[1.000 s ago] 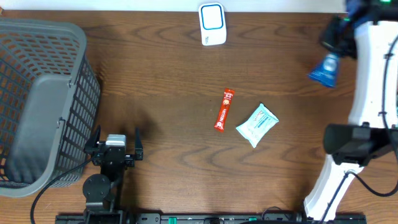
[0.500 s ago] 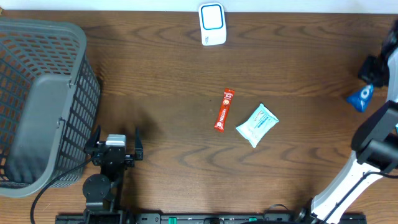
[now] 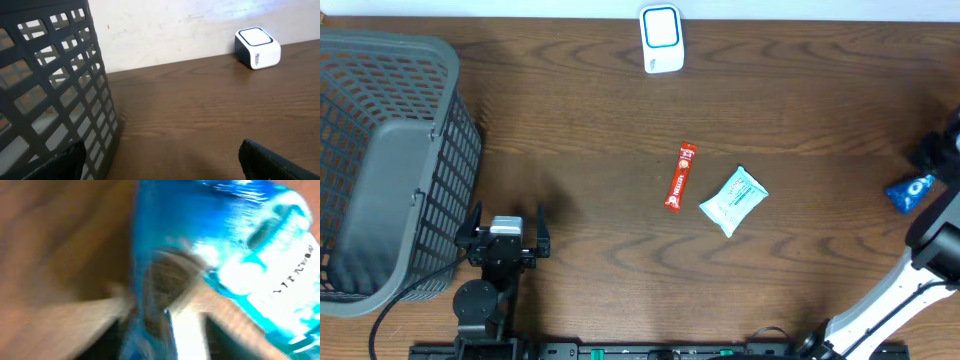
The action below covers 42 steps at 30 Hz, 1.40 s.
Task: Scan the item barcode
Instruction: 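Release the Oreo pack at the right edge and withdraw the gripper, then move the right gripper over the light-green wipes pack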
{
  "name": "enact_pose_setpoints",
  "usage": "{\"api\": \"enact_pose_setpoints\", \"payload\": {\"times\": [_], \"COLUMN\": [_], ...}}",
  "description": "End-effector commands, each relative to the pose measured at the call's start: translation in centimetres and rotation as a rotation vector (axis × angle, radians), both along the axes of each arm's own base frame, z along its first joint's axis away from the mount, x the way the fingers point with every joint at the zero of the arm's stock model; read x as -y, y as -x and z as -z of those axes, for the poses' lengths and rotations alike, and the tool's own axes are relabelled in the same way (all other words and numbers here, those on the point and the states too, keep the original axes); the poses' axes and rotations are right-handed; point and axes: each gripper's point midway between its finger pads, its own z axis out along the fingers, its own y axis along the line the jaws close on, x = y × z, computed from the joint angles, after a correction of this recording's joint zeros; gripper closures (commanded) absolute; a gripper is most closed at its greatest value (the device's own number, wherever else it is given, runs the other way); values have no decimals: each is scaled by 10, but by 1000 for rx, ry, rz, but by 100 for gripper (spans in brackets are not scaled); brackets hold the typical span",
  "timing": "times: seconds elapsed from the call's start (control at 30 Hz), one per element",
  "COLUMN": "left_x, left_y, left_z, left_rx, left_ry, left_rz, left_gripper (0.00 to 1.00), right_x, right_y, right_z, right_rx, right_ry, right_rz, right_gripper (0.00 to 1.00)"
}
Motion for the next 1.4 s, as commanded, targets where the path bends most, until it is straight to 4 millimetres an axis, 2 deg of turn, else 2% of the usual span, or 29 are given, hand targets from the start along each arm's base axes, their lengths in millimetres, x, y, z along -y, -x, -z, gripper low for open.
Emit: {"api": "enact_pose_setpoints", "payload": {"times": [0.0,0.03,0.17,0.3,0.4,0.47,0.53,0.63,0.73,0.87,0.9,0.93,0.97,1.07,1.2,1.37], "left_x": [-1,-1,-1,-1,-1,-1,-1,-1,-1,-1,-1,-1,-1,-1,-1,-1], "left_y": [1,1,1,1,1,1,1,1,1,1,1,1,1,1,1,1], "left_z": [15,15,15,15,15,15,15,15,15,15,15,15,15,15,15,15], "left_rx": [-46,-46,-46,-46,-46,-46,-46,-46,-46,-46,-46,-46,-46,-46,-46,-46], "left_ry": [12,12,12,12,12,12,12,12,12,12,12,12,12,12,12,12], "left_rz": [-6,-6,-6,-6,-6,-6,-6,-6,-6,-6,-6,-6,-6,-6,-6,-6], "left_gripper": [2,2,2,2,2,2,2,2,2,2,2,2,2,2,2,2], "right_x": [11,9,-17,-56,-97,-124,-161,-217,-278,-355,-363,-372,-381,-398,-415,-439], "right_y": [3,0,-30,-51,-56,-55,-52,-45,-36,-26,-26,-24,-20,-9,-3,5], "right_z": [-18,-22,-68,-129,-171,-192,-211,-228,-236,-233,-230,-224,-211,-176,-137,-93], "right_rx": [39,61,215,365,454,475,477,465,454,395,383,355,302,179,73,-40], "right_ry": [13,-2,-97,-188,-257,-275,-291,-351,-502,-668,-668,-660,-646,-596,-447,-407], "right_rz": [16,8,-64,-118,-156,-194,-251,-336,-396,-531,-551,-554,-500,-305,-165,-35], "right_gripper": [4,1,1,1,1,1,1,1,1,6,6,1,1,5,6,11]}}
